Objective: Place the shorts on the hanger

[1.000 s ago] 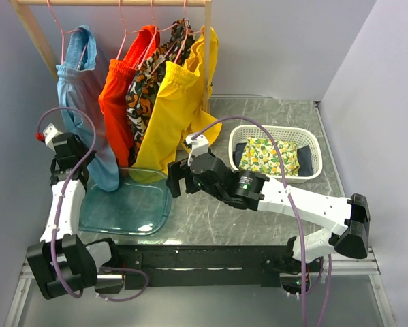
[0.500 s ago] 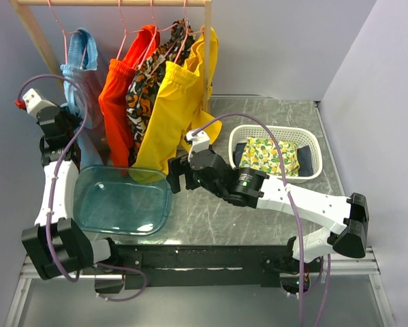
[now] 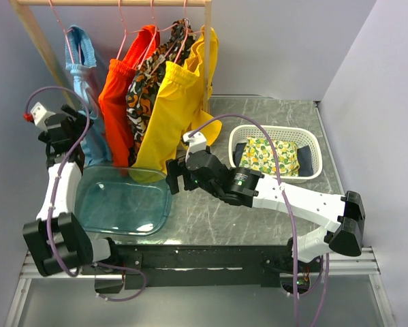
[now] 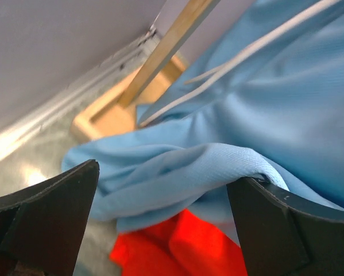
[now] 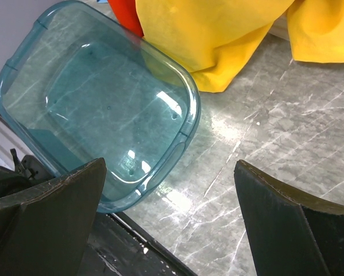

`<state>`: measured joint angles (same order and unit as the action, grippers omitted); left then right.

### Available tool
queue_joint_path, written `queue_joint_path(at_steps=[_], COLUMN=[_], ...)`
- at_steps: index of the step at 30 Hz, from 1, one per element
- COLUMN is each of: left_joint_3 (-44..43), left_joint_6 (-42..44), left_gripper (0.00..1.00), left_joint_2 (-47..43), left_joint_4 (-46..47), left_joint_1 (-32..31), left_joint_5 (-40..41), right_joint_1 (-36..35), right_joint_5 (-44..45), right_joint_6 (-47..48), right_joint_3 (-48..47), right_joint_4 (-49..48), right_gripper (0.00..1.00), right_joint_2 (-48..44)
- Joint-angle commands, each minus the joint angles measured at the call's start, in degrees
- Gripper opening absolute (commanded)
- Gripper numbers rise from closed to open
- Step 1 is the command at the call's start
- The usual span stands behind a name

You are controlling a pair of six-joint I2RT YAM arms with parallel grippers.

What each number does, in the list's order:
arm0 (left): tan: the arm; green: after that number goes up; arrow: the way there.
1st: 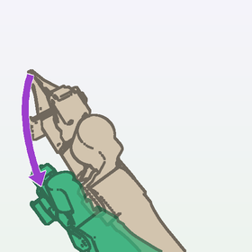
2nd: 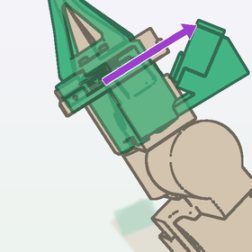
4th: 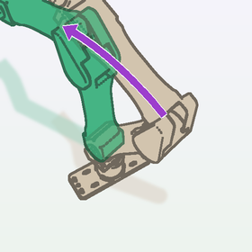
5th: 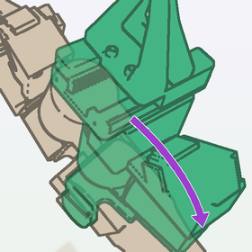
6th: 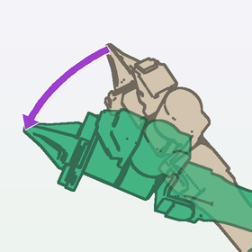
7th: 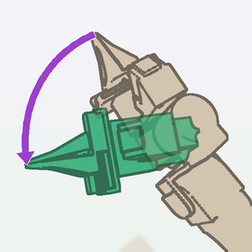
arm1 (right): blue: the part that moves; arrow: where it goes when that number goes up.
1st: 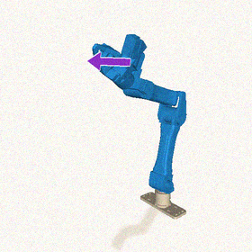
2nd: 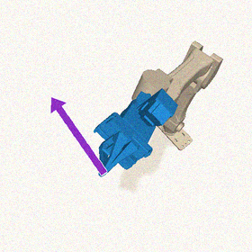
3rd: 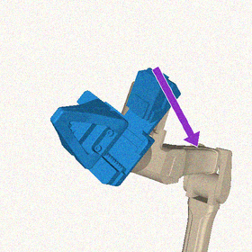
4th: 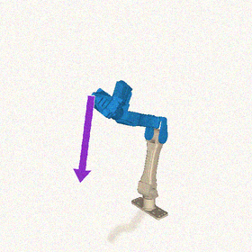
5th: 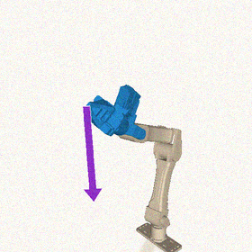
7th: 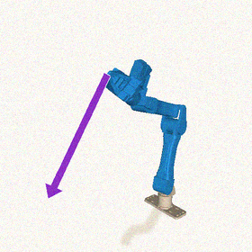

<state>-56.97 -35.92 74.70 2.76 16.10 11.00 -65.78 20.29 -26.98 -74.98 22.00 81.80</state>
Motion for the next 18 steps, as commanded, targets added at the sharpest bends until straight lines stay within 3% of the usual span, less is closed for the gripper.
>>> queue_joint_path(at_steps=[1, 11, 18], left_joint_3=[1.86, 8.1, 6.79], left_joint_6=[-6.79, -6.62, 0.41], left_gripper=[0.96, 0.96, 0.97], left_joint_2=[-8.67, -27.05, -36.54], left_joint_4=[-8.2, -23.23, -31.58], left_joint_1=[0.16, 0.08, -0.1], left_joint_5=[2.62, 1.92, -7.9], right_joint_1=[0.3, 0.3, 0.39], right_joint_5=[0.1, -0.08, 2.29], right_joint_6=[-0.26, -1.05, -2.72], right_joint_3=[-0.52, 0.89, 3.7], right_joint_4=[-0.9, -0.47, -0.2], right_gripper=[1.0, 1.0, 1.0], right_joint_2=[-1.64, -3.58, -6.21])
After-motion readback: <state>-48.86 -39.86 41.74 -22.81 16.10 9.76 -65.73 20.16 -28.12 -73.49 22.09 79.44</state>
